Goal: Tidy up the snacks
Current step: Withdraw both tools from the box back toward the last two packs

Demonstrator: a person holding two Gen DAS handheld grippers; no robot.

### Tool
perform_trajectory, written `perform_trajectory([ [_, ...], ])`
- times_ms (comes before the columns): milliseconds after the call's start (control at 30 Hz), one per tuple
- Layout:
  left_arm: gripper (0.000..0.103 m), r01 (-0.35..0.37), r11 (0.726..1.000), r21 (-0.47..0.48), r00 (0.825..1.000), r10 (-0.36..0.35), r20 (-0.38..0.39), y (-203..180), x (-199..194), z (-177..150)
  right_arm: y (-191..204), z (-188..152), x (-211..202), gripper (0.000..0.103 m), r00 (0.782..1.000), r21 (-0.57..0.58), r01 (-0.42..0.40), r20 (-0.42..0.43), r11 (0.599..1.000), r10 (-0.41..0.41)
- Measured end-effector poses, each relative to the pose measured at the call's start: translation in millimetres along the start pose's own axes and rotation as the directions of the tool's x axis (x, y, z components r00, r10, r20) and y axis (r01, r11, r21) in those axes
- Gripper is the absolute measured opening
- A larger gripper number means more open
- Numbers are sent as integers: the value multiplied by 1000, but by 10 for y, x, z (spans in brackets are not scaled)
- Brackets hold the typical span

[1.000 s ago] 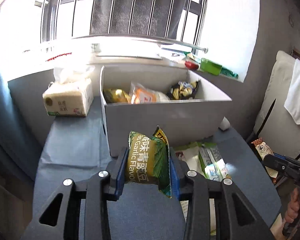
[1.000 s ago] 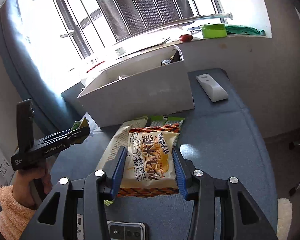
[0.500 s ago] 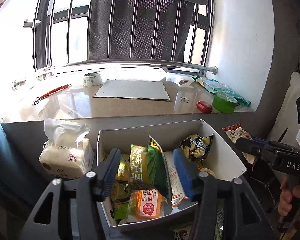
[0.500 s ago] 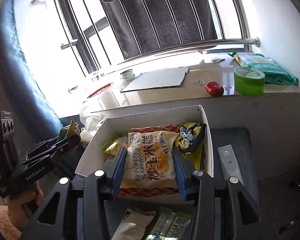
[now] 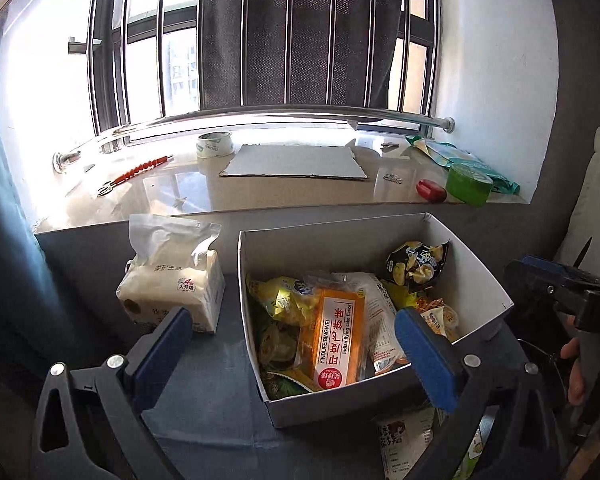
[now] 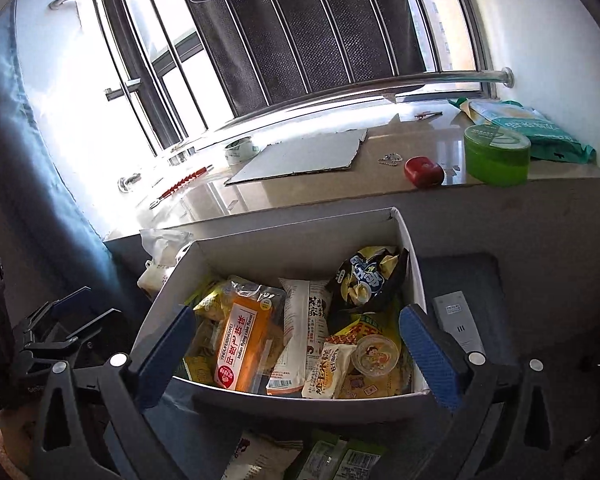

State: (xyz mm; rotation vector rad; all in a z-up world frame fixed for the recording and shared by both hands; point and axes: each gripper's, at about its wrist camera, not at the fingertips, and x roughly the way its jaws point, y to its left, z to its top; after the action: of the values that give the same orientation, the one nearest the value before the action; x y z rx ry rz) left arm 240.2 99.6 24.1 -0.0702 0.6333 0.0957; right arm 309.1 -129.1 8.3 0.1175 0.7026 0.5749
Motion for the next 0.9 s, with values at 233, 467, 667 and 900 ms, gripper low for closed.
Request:
perform_trajectory([
  [233,103,80,997,21,997,-81,11,-189,-508,-407,139,-385,-466,103,999,-54,-32,19,998,34],
  [467,103,121,993,-10,991,-122,-54,-379,-744,-1179,153,-1175,-926,103,999,-59,-46,18,997,47],
  [667,103,162,986,-32,971,-165,-175,-628,-548,-1680,28,-1801,-1104,103,999,12,-32,-19,999,32],
  [900,103,156,987,-31,950,-158,-268,-841,-68,-1693,-60,-2037,-1200,103,999,46,-21,-34,999,23],
])
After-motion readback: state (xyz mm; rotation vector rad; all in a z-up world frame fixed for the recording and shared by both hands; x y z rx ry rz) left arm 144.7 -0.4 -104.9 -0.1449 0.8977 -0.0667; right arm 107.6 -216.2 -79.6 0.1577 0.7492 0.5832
